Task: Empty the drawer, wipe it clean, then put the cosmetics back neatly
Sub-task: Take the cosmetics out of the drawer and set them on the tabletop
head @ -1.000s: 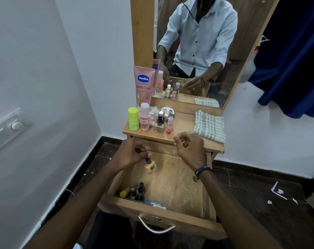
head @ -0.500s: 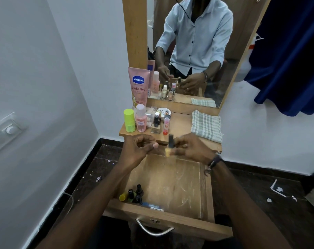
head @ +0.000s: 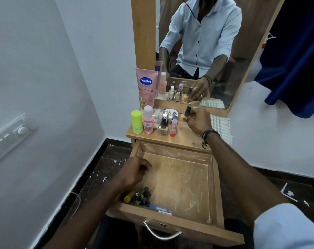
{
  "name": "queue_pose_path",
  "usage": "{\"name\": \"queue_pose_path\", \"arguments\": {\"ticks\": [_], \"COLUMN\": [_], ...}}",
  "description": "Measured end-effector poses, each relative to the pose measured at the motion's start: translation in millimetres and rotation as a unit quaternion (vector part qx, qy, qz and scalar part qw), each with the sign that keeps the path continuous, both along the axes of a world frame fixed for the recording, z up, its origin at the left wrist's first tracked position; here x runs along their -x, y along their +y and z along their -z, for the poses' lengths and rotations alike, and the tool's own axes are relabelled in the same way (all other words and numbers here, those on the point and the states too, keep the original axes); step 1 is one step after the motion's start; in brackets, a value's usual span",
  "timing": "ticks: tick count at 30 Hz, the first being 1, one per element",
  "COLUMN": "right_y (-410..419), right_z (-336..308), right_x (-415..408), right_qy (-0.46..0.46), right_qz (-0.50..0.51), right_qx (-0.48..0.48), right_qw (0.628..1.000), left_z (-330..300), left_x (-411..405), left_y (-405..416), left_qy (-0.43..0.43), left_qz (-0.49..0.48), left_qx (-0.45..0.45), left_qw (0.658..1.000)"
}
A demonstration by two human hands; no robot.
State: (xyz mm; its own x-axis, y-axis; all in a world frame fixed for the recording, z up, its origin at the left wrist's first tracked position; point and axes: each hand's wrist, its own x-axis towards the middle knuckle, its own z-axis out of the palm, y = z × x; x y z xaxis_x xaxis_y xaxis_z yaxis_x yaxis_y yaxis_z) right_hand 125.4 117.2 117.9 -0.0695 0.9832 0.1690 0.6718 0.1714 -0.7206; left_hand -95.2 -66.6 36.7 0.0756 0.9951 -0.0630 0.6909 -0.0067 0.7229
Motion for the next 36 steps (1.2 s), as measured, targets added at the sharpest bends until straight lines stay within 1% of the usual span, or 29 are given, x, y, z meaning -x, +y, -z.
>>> {"name": "queue_pose_path", "arguments": {"ticks": [3,9,16,24,28,30,34,36], "right_y": [6,16,22,27,28,22,-4,-18], "right_z": [7,12,8,11,14,14,5,3], "right_x": [6,10,16,16,8,1,-19,-30], "right_qy": [-0.020,-0.037,-0.059,-0.088,-0.064,-0.035,0.010,0.033], "right_qz": [0.006,0.045,0.034,0.058,0.090,0.110,0.127,0.132], "right_qx": [0.008,-0.001,-0.007,-0.005,-0.006,-0.026,-0.126,-0.167], "right_qw": [1.000,0.998,0.998,0.994,0.994,0.993,0.984,0.976], "left_z": [-2,1,7,7,0,-2,-11,-20], "left_x": [0,2,6,13,11,10,8,5], "left_y": [-3,-9,-6,1,-1,-1,2,2], "left_qy": [0.023,0.030,0.040,0.109,0.134,0.143,0.191,0.209], "left_qz": [0.014,0.014,0.025,0.067,0.092,0.117,0.186,0.205], "left_qx": [0.013,0.019,0.046,0.133,0.162,0.173,0.213,0.233], "left_qw": [1.000,0.999,0.998,0.983,0.973,0.968,0.940,0.928]}}
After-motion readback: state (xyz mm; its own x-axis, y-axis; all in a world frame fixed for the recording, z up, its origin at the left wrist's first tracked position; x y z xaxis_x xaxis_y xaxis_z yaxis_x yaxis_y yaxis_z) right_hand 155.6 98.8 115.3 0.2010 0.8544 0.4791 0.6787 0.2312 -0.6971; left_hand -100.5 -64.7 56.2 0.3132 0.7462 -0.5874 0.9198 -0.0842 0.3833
